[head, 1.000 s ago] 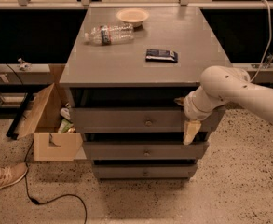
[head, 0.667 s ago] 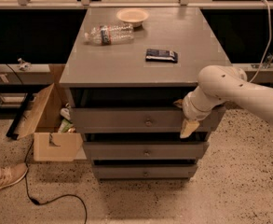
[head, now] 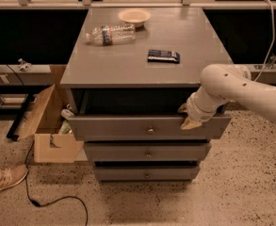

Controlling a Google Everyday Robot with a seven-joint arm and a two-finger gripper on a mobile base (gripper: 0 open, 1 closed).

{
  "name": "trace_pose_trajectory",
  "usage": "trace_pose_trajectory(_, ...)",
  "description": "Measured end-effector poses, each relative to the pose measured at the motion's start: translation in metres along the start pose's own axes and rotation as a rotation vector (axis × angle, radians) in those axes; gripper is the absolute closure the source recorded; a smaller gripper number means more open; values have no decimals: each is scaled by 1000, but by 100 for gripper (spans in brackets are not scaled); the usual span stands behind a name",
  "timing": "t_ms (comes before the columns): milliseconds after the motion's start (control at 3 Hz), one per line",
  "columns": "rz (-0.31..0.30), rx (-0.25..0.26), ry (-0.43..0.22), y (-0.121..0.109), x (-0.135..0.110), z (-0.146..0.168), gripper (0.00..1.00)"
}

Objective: Open top drawer

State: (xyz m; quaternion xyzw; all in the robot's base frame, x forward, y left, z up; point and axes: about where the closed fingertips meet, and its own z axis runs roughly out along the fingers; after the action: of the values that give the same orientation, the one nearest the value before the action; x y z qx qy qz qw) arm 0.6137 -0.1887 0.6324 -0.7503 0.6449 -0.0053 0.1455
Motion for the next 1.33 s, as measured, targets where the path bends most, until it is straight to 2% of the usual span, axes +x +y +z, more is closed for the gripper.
trace_pose_trajectory(333, 0, 0, 0, -1, -2, -5, 100)
trace_pose_trajectory(667, 0, 0, 0, -1, -2, -5, 0)
trace_pose_trajectory(1000, 0, 0, 0, -1, -2, -5, 0)
trace_pose_trajectory(1333, -2, -37, -1, 5, -1, -2, 0)
